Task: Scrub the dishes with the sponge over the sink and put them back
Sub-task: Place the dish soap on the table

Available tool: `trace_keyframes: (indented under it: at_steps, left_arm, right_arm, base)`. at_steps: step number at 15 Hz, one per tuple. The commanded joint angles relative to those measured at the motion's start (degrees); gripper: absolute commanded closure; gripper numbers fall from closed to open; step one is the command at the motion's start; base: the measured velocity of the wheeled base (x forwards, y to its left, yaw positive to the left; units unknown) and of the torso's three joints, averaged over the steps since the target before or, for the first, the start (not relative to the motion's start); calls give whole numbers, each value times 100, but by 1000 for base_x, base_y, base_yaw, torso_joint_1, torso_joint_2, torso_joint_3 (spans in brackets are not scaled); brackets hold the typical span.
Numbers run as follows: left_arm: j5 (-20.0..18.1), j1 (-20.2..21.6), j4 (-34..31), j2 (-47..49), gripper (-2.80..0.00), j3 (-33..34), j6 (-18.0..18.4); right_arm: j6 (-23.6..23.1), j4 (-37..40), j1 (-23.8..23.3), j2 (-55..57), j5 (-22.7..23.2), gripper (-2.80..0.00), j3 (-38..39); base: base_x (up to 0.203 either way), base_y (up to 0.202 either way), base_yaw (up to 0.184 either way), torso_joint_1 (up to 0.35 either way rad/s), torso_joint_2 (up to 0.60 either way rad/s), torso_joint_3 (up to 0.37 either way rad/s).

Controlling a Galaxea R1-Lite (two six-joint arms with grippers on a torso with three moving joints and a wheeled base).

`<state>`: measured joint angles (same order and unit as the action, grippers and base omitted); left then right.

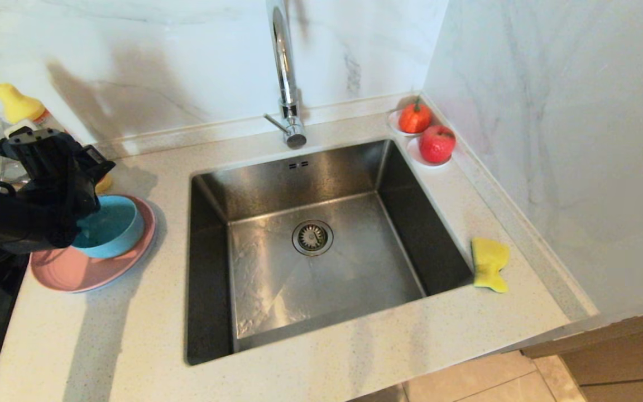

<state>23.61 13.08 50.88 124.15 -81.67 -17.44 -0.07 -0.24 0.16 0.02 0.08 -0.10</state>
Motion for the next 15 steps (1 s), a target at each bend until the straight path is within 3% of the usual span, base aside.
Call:
trace_keyframes:
  at_steps: [1,9,15]
  left_arm:
    - [40,-89,27,-49,0,-112,-13]
    - [89,-350,-51,23,0,-149,-15]
    - [73,-350,-400,171,0,-211,-215]
  right_arm:
    - [-1,-2,2,-2,1,0,1]
    - [-1,-2,2,-2,1,0,1]
    - [-1,-2,2,-2,1,0,1]
  base:
    - [0,0,0,0,0,0]
    - [0,0,0,0,0,0]
    - [0,0,0,0,0,0]
